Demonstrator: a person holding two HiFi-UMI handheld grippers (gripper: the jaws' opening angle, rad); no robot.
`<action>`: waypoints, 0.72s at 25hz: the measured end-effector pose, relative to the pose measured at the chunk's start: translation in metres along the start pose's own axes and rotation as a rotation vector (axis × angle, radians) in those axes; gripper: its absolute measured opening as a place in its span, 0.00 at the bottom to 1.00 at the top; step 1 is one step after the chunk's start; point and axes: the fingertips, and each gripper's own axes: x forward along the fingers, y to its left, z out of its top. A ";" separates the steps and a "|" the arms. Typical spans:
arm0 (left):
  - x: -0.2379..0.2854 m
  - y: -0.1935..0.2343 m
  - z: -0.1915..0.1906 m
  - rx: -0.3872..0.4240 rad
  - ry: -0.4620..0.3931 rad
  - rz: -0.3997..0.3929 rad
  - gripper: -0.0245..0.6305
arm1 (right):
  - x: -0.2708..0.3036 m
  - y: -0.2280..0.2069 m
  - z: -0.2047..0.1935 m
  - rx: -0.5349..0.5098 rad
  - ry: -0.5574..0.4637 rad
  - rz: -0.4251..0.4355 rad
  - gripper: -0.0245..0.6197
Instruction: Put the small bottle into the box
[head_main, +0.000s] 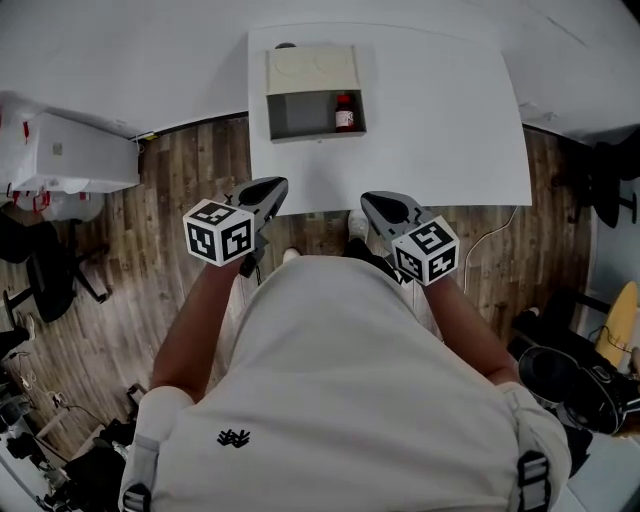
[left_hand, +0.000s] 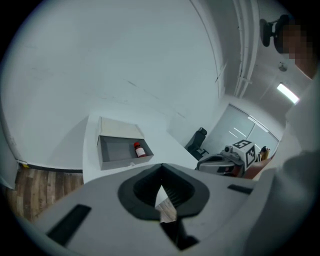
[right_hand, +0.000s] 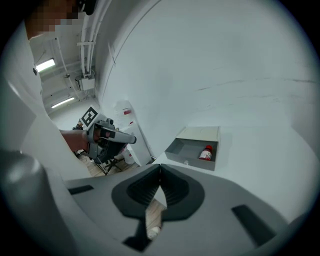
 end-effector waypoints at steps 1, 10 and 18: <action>-0.007 -0.005 -0.004 0.013 0.001 -0.018 0.05 | 0.000 0.005 -0.002 0.006 -0.003 -0.007 0.05; -0.051 -0.027 -0.035 0.063 0.000 -0.114 0.05 | 0.005 0.052 -0.018 0.032 -0.025 -0.037 0.05; -0.079 -0.021 -0.042 0.060 -0.039 -0.085 0.05 | 0.012 0.078 -0.018 -0.005 -0.012 -0.023 0.05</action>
